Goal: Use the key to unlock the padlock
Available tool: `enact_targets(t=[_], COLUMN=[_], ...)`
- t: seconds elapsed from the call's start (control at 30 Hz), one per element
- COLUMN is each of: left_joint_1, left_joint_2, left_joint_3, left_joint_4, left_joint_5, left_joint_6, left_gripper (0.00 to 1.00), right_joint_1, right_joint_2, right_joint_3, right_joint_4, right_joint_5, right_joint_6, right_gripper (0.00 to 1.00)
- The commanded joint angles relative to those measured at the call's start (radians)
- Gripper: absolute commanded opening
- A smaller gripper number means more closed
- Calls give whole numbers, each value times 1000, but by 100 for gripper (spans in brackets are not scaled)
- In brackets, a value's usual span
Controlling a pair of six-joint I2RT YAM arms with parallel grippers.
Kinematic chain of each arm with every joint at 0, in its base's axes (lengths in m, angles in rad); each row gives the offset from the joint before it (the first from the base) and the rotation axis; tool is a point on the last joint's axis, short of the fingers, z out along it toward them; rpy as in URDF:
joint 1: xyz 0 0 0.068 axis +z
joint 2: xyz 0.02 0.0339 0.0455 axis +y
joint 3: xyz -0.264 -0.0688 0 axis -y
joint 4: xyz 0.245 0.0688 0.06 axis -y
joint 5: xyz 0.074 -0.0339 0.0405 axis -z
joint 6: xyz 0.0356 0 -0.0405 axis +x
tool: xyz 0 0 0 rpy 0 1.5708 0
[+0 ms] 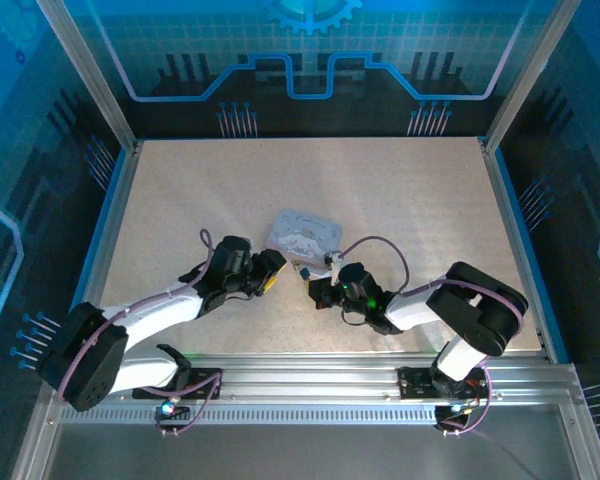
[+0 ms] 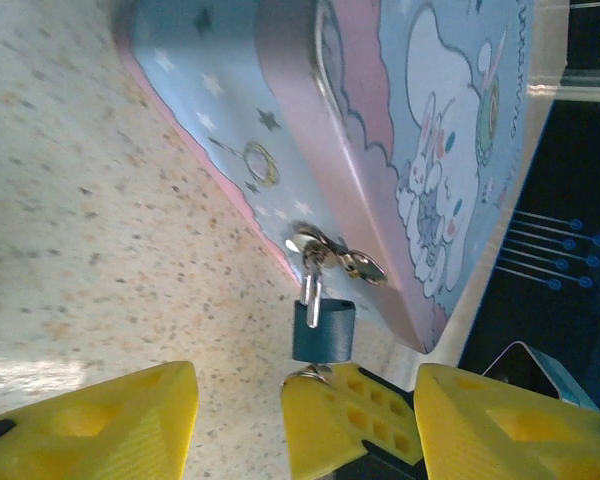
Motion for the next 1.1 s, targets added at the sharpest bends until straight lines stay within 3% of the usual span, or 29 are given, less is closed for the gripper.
enact_targets(t=[0.0,0.3,0.43,0.63,1.07], left_joint_1=[30,128,161,209,253], left_joint_2=[-53,-120,-110,-13,263], left_joint_3=[30,64,89,191,441], left_joint_4=[-138,-262,-269,-334,-400], left_joint_5=[-38,-33,-14,34,151], left_joint_6=[91,208,276,417,583], left_gripper=[62,68,71,75,76], right_joint_1=[-21,-44,-45,-53,-69], right_joint_2=[36,112,115,95,-86], right_joint_3=[-22,-23,-26,-39,-63], right_joint_4=[76,141,138,125,-13], right_joint_5=[-41,-83,-74,-66,-34], right_joint_6=[90,132,126,114,27], right_gripper=[0,0,8,15,34])
